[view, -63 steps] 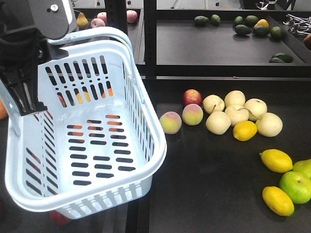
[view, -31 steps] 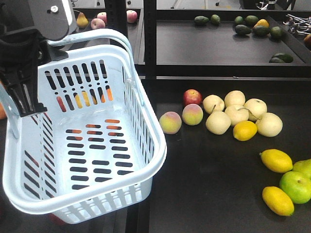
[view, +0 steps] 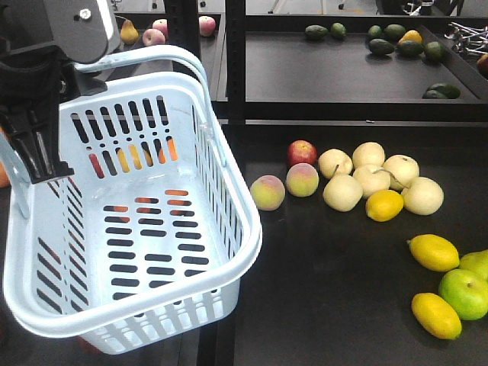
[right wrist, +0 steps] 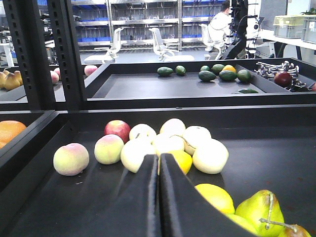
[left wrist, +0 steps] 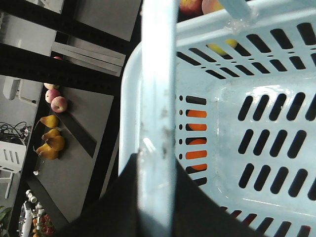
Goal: Pick three apples into basket with both arms
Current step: 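Hold the basket up with the left gripper while turning the base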
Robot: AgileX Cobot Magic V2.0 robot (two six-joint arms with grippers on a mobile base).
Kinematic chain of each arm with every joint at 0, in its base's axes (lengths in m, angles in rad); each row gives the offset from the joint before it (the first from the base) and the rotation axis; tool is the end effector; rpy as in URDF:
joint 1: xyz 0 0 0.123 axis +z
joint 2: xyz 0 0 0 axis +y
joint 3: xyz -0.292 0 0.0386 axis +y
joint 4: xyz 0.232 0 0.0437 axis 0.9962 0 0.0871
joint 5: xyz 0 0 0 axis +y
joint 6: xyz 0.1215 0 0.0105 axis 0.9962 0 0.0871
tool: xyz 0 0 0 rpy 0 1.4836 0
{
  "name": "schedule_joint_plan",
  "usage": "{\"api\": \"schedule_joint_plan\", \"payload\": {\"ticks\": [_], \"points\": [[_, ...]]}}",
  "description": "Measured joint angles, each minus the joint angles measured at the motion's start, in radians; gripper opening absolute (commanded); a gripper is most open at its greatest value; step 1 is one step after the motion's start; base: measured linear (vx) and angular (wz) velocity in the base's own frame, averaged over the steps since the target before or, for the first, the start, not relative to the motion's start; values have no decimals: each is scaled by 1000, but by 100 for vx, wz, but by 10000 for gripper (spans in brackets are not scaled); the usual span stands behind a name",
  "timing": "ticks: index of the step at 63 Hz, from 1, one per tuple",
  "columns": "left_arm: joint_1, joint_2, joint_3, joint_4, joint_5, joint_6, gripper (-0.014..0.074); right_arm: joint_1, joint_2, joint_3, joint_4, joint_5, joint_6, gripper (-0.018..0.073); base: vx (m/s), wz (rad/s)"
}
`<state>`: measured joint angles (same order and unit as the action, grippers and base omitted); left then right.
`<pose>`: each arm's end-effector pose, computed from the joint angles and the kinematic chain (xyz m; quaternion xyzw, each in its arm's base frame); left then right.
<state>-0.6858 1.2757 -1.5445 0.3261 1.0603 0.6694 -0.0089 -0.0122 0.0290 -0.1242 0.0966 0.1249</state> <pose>0.2189 -0.1351 0.4436 0.5712 0.6899 0.1584 0.4156 0.0621 -0.0020 0.1946 0.0078 0.7160 -0.0069 0.6980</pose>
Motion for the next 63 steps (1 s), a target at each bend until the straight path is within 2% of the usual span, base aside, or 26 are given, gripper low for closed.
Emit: {"api": "schedule_joint_plan", "payload": {"ticks": [32,63], "points": [[0,0,0,0,0,0,-8,0,0,0,0,0,0,-8,-2,7],[0,0,0,0,0,0,-6,0,0,0,0,0,0,-8,-3,33]]}}
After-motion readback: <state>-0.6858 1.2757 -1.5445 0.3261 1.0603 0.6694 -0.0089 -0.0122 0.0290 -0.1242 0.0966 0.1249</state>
